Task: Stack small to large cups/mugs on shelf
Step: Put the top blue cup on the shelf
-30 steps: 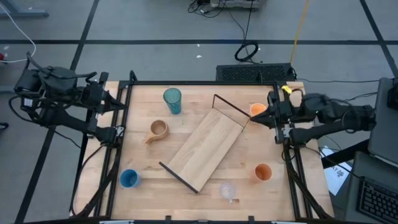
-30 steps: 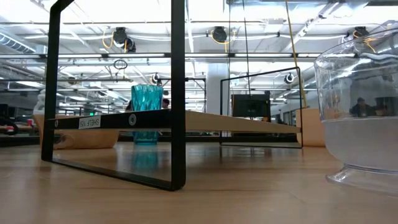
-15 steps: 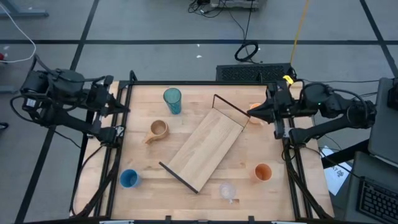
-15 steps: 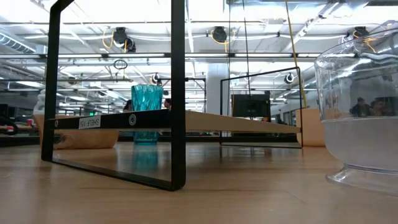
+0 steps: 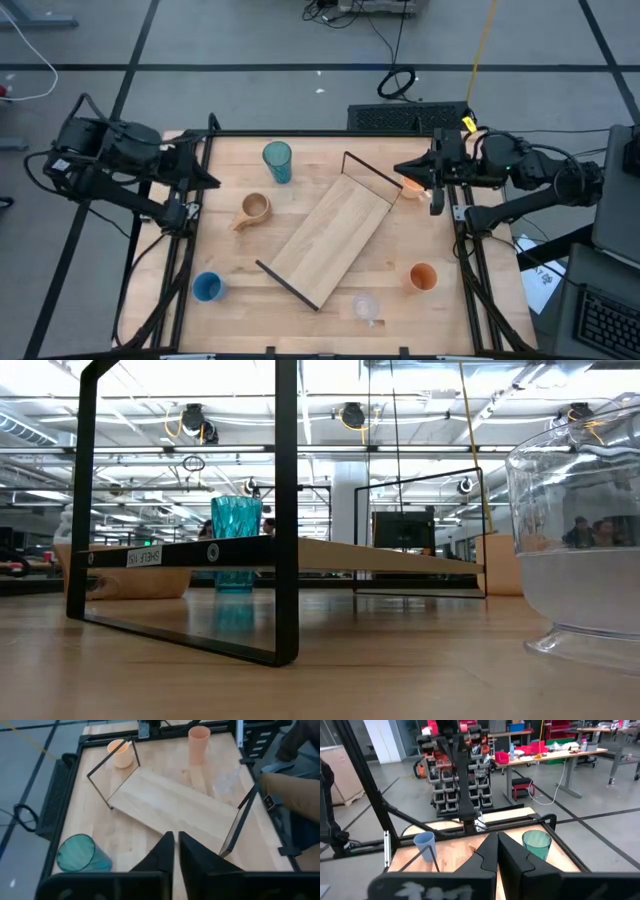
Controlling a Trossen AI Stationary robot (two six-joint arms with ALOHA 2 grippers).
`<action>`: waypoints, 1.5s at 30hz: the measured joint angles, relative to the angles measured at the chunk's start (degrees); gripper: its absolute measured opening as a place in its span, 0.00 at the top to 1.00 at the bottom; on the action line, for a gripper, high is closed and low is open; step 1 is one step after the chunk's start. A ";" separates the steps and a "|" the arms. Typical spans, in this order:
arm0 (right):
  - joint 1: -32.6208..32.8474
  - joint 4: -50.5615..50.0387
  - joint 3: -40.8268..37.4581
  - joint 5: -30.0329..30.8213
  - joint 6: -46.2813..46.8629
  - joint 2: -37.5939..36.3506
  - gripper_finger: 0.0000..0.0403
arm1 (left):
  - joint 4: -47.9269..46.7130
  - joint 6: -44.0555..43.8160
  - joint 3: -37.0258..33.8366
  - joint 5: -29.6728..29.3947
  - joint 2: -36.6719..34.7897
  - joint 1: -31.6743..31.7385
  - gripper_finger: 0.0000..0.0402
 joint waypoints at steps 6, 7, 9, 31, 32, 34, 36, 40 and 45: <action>0.01 0.07 0.00 -0.15 0.32 2.53 1.00 | 0.06 -0.98 -5.29 -7.95 -0.17 -4.74 0.74; 0.10 0.03 0.00 -0.16 0.47 3.10 1.00 | 0.06 -0.94 -6.29 -8.41 -0.17 -5.51 0.72; 0.80 0.03 0.00 -0.15 0.37 4.36 1.00 | 0.01 -0.76 -8.29 -8.96 -0.17 -6.98 0.67; 3.15 1.49 0.00 -0.24 -4.98 9.98 1.00 | 0.77 2.13 -10.46 -16.34 11.76 -6.18 0.63; 3.15 1.39 0.00 -0.24 -4.98 9.98 1.00 | 0.69 3.40 -9.74 -14.93 12.86 -4.83 0.63; 3.13 1.39 0.00 -0.24 -4.98 9.96 1.00 | -0.14 6.53 -7.65 -13.00 15.22 -2.18 0.63; 3.13 1.37 0.00 -0.24 -4.99 9.95 1.00 | -0.54 10.63 -4.61 -12.06 17.67 0.54 0.63; 3.13 1.32 0.00 -0.22 -5.62 9.96 1.00 | -3.07 17.08 2.62 -10.72 22.14 6.14 0.63; 3.13 0.95 -0.02 -0.24 -6.12 9.96 1.00 | -8.43 18.58 11.73 -7.63 27.31 13.95 0.63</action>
